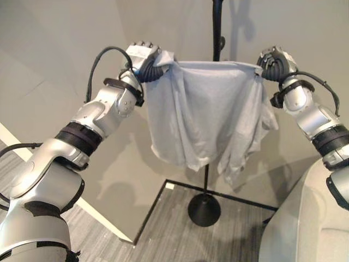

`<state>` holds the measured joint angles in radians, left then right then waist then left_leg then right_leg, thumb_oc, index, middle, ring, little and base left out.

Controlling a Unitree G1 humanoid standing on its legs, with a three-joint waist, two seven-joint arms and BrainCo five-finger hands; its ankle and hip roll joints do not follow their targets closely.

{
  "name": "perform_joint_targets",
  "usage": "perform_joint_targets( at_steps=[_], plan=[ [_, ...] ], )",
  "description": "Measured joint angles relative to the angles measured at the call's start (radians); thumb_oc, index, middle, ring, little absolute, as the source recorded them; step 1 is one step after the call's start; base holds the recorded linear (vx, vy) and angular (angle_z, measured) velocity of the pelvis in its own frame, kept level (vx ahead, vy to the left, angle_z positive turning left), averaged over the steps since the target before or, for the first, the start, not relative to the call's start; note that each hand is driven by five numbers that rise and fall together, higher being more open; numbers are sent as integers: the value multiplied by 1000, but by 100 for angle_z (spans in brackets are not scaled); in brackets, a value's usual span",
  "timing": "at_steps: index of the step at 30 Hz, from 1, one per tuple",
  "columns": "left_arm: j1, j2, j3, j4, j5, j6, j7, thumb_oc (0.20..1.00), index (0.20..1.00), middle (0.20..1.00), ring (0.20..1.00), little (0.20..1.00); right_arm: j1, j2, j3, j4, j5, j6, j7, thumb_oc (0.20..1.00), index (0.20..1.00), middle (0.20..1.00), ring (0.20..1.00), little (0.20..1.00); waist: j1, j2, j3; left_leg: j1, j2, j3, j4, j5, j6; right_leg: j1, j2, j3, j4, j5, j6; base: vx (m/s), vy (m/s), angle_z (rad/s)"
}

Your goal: Hang the clothes on the sofa on the clothes rack.

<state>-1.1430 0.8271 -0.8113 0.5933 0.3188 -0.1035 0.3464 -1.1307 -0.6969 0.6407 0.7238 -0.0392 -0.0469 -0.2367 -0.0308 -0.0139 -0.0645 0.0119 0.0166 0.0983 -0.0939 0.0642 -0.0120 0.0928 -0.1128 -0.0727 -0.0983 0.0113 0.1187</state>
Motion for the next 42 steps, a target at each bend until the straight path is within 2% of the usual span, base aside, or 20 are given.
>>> perform_joint_targets(
  at_steps=[8, 13, 19, 23, 25, 29, 34, 38, 42],
  plan=[
    [58, -46, 35, 4, 7, 20, -2, 200, 200, 200, 200, 200, 105, 41, -6, 1, -50, 2, 5, 200, 200, 200, 200, 200, 1, -16, 21, 8, 2, 1, 0, 0, -1, 4, 0, 0, -3, 0, 0, 0, 0, 0],
    [99, -89, 36, 19, 10, 22, -9, 200, 200, 200, 200, 200, 162, 98, -6, 53, -71, 16, 8, 200, 200, 200, 200, 200, 1, -8, 33, 9, 2, 2, 0, 0, 0, 8, 1, 0, 0, 1, -1, 0, 0, 0],
    [99, -98, 36, 41, 10, 20, -30, 200, 200, 200, 200, 200, 163, 112, -5, 118, -93, 15, 26, 200, 200, 200, 200, 200, 1, -3, 50, 11, 3, 1, 0, 0, 0, 11, 2, -1, 0, 1, -1, 0, 0, 0],
    [99, -99, 37, 45, 10, 21, -38, 200, 200, 200, 200, 200, 163, 125, -11, 108, -110, 22, 30, 200, 200, 200, 200, 200, 2, 1, 53, 15, 3, 0, 0, 0, 0, 15, 1, -1, -1, 0, -1, 0, 0, 0],
    [100, -92, 60, 27, 10, 30, -38, 200, 200, 200, 200, 200, 178, 121, -63, 34, -110, 36, 29, 200, 200, 200, 200, 200, 3, 5, 57, 15, 3, 0, 0, 0, 0, 15, 1, -1, -1, 0, -1, 18, -3, 0],
    [102, -57, 169, -79, 12, 44, -27, 200, 200, 200, 200, 200, 195, 75, -130, -134, -110, 36, 3, 200, 200, 200, 200, 200, 3, 8, 60, 18, 3, 0, 0, 0, -1, 19, 1, -3, -2, -1, 0, 41, -7, 1],
    [73, -29, 194, -123, 18, 48, 29, 200, 200, 200, 200, 200, 175, 23, -201, -215, -109, 22, -70, 200, 200, 200, 200, 200, 5, 7, 61, 37, 4, -1, -5, -5, -7, 35, 1, -4, -5, -8, -1, 16, -1, 1],
    [65, 51, 216, -257, 40, 45, 46, 200, 200, 200, 200, 200, 173, -85, -224, -357, -111, 15, -112, 200, 200, 200, 200, 200, 3, 7, 61, 37, 4, -1, -4, -7, -9, 37, 2, -3, -5, -10, -2, 0, 0, 0],
    [65, 84, 279, -365, 57, 20, 56, 200, 200, 200, 200, 200, 187, -116, -339, -446, -125, -9, -139, 200, 200, 200, 200, 200, 5, 6, 61, 38, 5, -2, 0, -7, -10, 39, 3, -4, -1, -11, -2, 0, 0, 0]
  ],
)
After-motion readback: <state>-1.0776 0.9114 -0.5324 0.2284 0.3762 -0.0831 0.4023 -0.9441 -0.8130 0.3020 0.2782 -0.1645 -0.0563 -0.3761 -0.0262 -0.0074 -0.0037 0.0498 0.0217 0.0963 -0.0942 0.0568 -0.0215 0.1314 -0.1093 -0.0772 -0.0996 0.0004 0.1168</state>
